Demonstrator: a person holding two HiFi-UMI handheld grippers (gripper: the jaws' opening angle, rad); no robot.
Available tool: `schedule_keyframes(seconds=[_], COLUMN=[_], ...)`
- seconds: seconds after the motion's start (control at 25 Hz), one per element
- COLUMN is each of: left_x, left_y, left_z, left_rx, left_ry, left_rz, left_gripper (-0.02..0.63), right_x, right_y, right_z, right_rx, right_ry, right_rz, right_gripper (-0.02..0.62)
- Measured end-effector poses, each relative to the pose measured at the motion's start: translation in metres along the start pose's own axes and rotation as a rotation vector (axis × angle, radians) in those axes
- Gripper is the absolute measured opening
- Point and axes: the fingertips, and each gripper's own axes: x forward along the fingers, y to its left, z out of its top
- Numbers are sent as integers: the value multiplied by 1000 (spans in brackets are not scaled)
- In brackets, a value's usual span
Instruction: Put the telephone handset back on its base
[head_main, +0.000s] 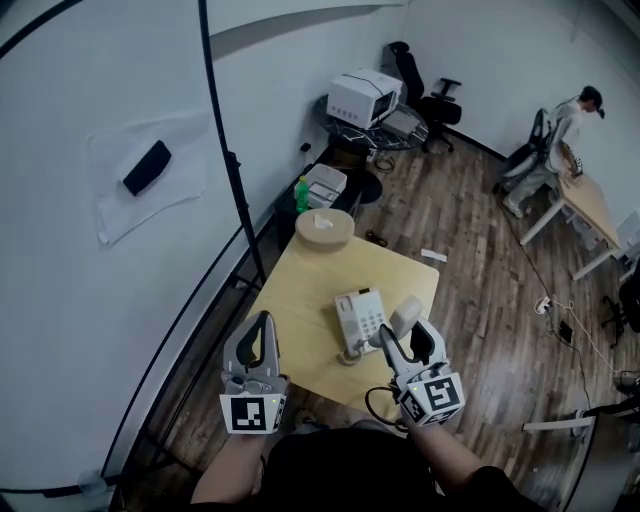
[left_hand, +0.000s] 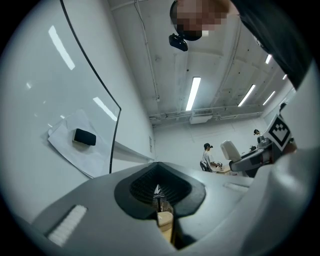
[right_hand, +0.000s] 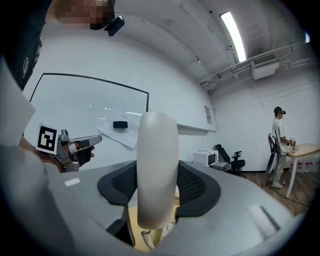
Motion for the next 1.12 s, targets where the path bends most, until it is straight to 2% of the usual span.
schedule_keyframes(seconds=[0.2, 0.4, 0.56, 0.76, 0.84, 1.12], left_x=[16, 23, 27, 26, 25, 21], left_y=[-7, -18, -14, -19, -20, -15], left_z=[-10, -22, -30, -42, -52, -78], left_rx=[-13, 33, 7, 4, 22, 24], left_ry=[-2, 46, 34, 47, 89, 143], left_rz=[11, 5, 44, 51, 42, 53], left_gripper=[0, 0, 0, 0, 0, 0], right_x=[20, 40, 59, 85, 97, 140], right_y=[-14, -25, -33, -40, -42, -50], right_z=[-12, -20, -35, -68, -84, -160], right_rx=[5, -5, -1, 13, 9, -1], right_ry=[32, 72, 106, 182, 208, 357], right_rz=[9, 28, 24, 25, 31, 29], right_gripper=[229, 229, 229, 229, 229, 229])
